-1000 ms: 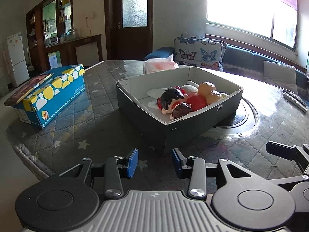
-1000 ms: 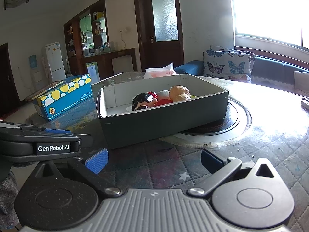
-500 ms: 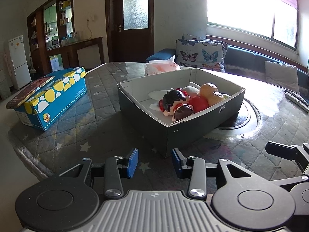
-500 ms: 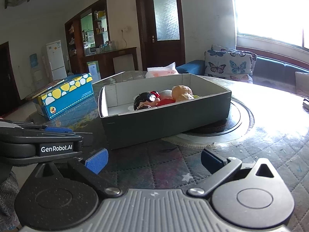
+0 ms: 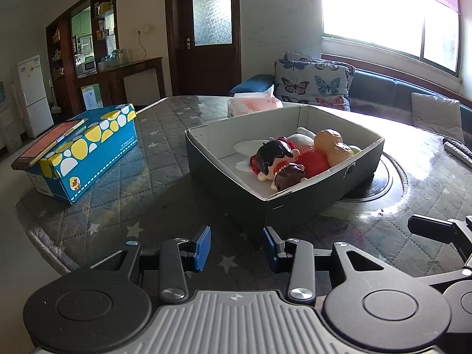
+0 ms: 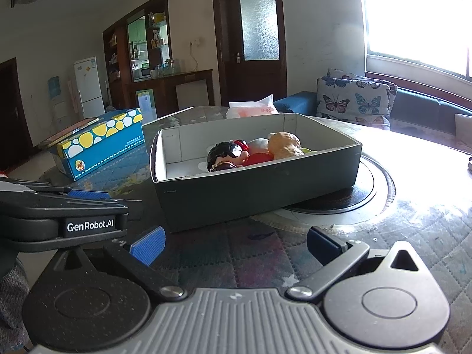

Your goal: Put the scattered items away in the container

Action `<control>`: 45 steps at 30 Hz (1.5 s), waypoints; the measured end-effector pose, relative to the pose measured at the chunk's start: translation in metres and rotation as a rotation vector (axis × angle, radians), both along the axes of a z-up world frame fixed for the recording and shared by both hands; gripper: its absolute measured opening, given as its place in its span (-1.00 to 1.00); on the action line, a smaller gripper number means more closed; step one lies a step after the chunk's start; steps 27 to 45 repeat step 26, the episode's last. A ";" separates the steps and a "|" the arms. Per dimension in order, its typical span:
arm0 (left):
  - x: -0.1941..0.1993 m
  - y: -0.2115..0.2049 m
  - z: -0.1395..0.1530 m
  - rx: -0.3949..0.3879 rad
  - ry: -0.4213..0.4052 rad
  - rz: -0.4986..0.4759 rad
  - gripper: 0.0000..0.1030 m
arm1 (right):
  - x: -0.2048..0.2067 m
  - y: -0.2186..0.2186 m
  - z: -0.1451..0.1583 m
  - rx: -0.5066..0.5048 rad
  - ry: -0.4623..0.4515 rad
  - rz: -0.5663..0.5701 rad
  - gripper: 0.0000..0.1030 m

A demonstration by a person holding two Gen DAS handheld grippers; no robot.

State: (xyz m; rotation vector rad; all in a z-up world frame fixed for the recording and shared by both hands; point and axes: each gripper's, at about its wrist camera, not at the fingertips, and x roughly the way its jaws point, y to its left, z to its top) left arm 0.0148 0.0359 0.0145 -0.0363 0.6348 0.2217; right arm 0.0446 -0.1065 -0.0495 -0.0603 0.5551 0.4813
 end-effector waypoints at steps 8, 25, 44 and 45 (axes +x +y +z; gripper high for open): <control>0.009 0.003 0.002 0.001 -0.005 0.005 -0.20 | 0.008 0.003 -0.002 -0.009 0.011 0.000 1.00; 0.023 0.004 0.001 0.014 -0.011 -0.002 -0.21 | 0.025 0.009 -0.003 -0.012 0.020 0.005 1.00; 0.023 0.004 0.001 0.014 -0.008 -0.004 -0.21 | 0.026 0.009 -0.004 -0.011 0.022 0.004 1.00; 0.023 0.004 0.001 0.014 -0.008 -0.004 -0.21 | 0.026 0.009 -0.004 -0.011 0.022 0.004 1.00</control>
